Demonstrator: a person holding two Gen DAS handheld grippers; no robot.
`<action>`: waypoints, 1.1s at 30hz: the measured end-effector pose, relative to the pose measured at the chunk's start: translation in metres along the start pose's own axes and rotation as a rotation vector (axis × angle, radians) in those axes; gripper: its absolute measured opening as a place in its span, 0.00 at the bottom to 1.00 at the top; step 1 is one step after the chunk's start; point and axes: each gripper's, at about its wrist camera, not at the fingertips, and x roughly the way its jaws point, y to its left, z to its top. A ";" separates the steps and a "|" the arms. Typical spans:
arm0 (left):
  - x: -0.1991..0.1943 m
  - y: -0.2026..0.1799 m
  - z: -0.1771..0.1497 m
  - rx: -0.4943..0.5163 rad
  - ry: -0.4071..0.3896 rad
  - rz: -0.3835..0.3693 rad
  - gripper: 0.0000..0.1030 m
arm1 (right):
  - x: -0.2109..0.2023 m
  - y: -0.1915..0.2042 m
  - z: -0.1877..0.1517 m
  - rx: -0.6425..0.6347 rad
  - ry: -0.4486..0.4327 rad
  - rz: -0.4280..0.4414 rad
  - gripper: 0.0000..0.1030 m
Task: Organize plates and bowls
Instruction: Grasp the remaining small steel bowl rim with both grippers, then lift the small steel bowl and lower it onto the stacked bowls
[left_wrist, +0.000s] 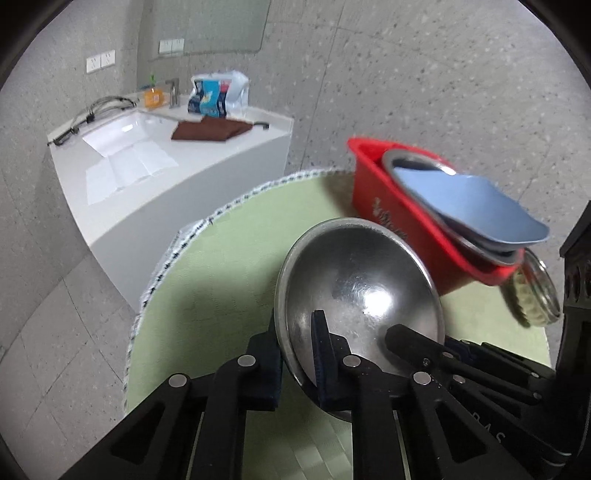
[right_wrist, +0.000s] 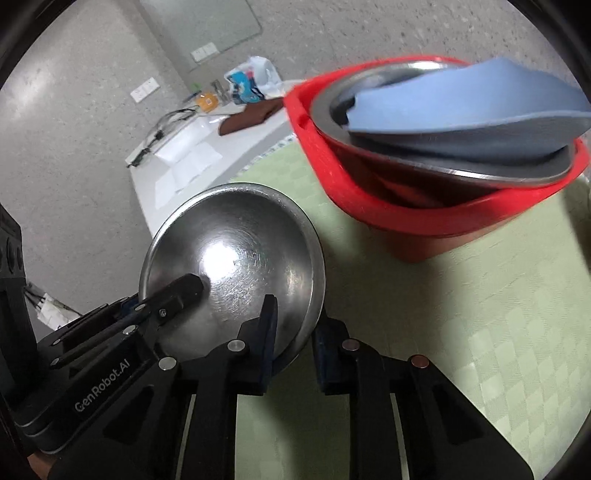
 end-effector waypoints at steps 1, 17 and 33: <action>-0.010 -0.002 -0.003 -0.008 -0.013 -0.001 0.10 | -0.004 0.002 0.000 -0.007 -0.005 0.002 0.17; -0.124 -0.145 -0.038 0.084 -0.162 -0.115 0.10 | -0.162 -0.066 -0.002 -0.022 -0.188 0.008 0.16; -0.015 -0.326 -0.010 0.078 -0.070 -0.147 0.11 | -0.216 -0.261 0.045 -0.036 -0.154 -0.055 0.17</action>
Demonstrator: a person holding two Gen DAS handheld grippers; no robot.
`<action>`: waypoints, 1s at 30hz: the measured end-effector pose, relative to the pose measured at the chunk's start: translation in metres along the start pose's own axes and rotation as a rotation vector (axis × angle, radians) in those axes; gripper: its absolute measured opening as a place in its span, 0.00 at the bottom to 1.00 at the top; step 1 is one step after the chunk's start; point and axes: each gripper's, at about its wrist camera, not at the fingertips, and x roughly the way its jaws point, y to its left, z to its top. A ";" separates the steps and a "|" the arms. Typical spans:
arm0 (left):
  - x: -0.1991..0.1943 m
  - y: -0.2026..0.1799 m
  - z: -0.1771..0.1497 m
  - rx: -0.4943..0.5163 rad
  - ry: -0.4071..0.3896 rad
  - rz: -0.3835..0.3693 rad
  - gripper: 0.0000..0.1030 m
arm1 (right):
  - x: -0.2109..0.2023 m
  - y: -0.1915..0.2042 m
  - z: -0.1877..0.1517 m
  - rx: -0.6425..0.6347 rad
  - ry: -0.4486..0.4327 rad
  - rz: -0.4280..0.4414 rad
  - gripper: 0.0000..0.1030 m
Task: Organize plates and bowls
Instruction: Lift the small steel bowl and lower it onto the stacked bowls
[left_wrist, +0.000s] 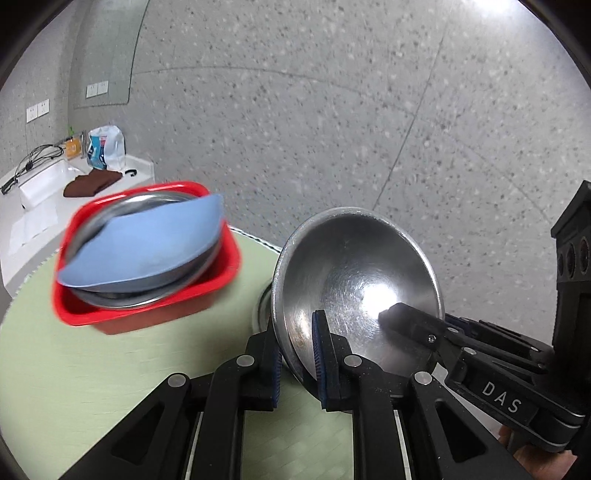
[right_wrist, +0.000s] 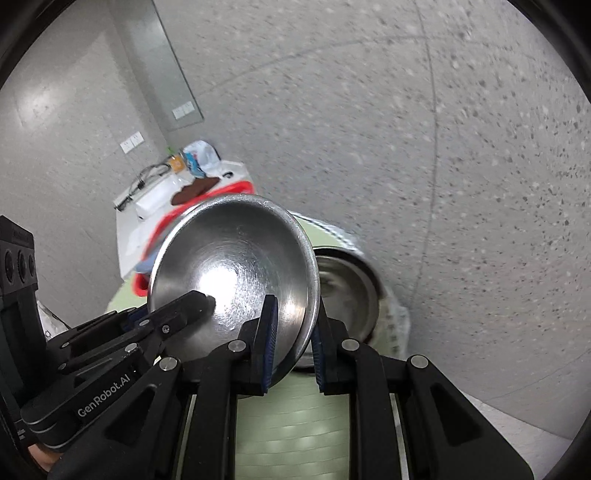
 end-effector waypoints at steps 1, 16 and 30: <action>0.011 -0.004 0.001 -0.005 0.017 0.008 0.11 | 0.003 -0.005 0.001 0.000 0.007 0.001 0.17; 0.116 -0.028 0.026 -0.052 0.152 0.131 0.12 | 0.071 -0.049 0.003 -0.021 0.166 0.037 0.17; 0.134 -0.028 0.026 -0.062 0.168 0.151 0.17 | 0.078 -0.048 0.005 -0.012 0.202 0.046 0.24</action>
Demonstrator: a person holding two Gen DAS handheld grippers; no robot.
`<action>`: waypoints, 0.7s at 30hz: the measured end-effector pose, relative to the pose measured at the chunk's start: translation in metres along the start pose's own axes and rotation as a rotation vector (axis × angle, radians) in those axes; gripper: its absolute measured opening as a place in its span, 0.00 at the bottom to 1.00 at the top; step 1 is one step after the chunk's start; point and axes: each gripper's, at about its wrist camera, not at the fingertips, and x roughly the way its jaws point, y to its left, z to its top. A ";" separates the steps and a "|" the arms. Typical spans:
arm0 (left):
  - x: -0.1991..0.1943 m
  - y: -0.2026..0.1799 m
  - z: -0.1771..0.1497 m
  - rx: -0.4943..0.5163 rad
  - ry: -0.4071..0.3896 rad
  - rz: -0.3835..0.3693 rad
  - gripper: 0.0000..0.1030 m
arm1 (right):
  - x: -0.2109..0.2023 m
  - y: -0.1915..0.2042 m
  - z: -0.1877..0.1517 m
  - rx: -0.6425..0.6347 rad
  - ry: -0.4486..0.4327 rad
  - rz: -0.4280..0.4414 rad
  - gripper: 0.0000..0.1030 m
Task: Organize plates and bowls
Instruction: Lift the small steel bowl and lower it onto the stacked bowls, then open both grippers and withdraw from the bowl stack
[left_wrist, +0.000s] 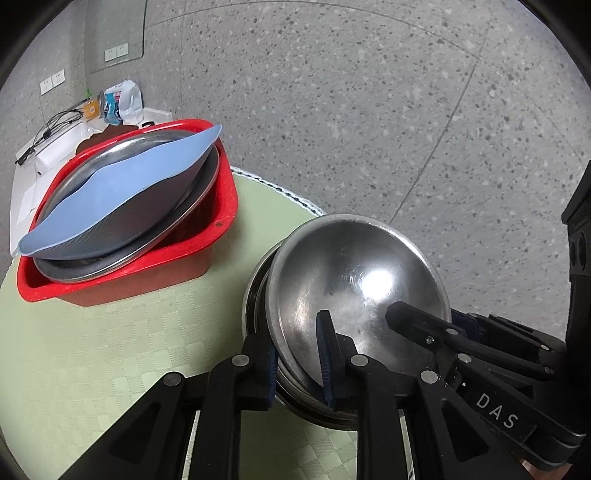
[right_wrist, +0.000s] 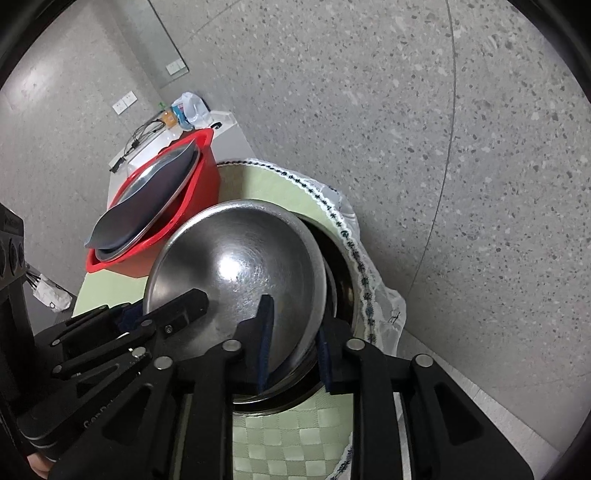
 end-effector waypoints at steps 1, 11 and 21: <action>-0.004 0.002 -0.004 0.001 0.001 -0.002 0.18 | -0.001 0.002 0.000 -0.003 0.000 -0.003 0.25; -0.022 0.005 -0.013 -0.003 -0.004 0.006 0.23 | -0.011 0.005 -0.003 0.016 0.008 -0.019 0.27; -0.048 0.014 -0.023 -0.080 -0.064 0.002 0.65 | -0.028 -0.006 -0.003 0.039 -0.021 -0.028 0.37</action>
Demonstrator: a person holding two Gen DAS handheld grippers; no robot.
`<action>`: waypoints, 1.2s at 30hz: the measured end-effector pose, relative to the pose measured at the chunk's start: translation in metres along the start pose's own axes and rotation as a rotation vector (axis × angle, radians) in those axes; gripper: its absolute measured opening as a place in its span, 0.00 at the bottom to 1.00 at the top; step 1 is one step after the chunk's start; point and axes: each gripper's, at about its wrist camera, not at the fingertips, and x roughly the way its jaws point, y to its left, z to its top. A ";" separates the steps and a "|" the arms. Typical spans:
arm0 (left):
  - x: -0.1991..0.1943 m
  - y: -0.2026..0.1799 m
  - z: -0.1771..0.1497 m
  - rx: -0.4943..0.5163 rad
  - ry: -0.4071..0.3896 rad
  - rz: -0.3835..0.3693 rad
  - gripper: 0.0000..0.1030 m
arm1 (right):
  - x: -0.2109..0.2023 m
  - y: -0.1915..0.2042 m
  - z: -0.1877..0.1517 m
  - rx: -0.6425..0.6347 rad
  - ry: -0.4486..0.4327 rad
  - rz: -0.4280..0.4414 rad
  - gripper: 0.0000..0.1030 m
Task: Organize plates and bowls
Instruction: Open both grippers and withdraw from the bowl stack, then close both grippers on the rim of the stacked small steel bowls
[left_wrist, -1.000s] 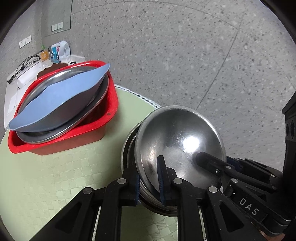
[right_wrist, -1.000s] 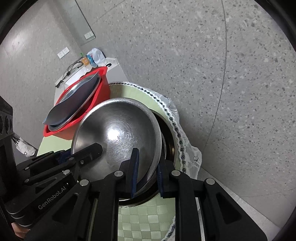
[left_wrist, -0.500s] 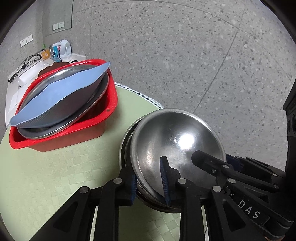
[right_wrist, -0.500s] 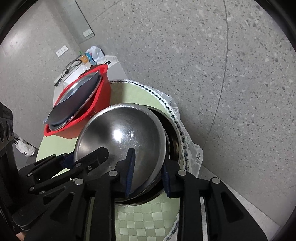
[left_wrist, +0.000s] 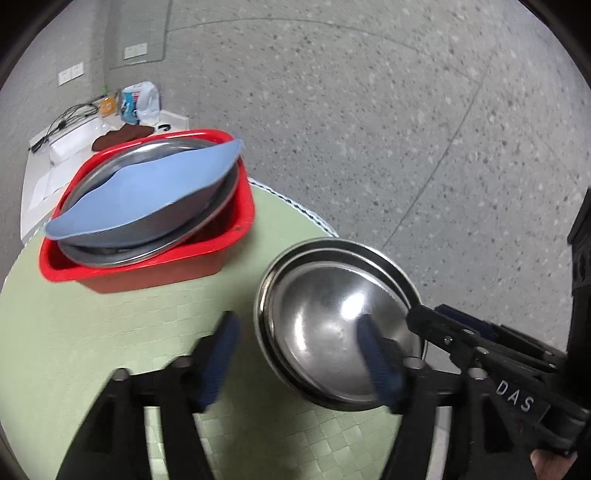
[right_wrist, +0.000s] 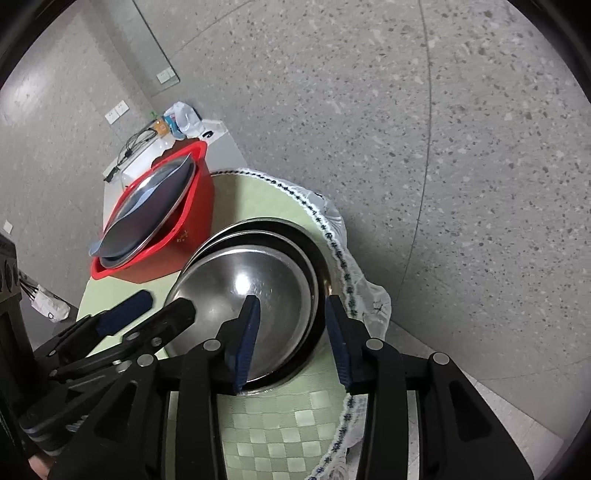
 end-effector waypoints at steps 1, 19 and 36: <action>-0.004 0.002 -0.001 -0.009 -0.010 0.000 0.67 | -0.003 -0.003 0.000 0.005 -0.009 0.000 0.38; -0.024 0.007 -0.040 -0.108 -0.096 0.166 0.91 | -0.009 -0.041 -0.005 0.106 -0.037 0.052 0.66; 0.050 0.001 -0.014 -0.051 0.022 0.162 0.57 | 0.055 -0.033 -0.007 0.108 0.105 0.135 0.59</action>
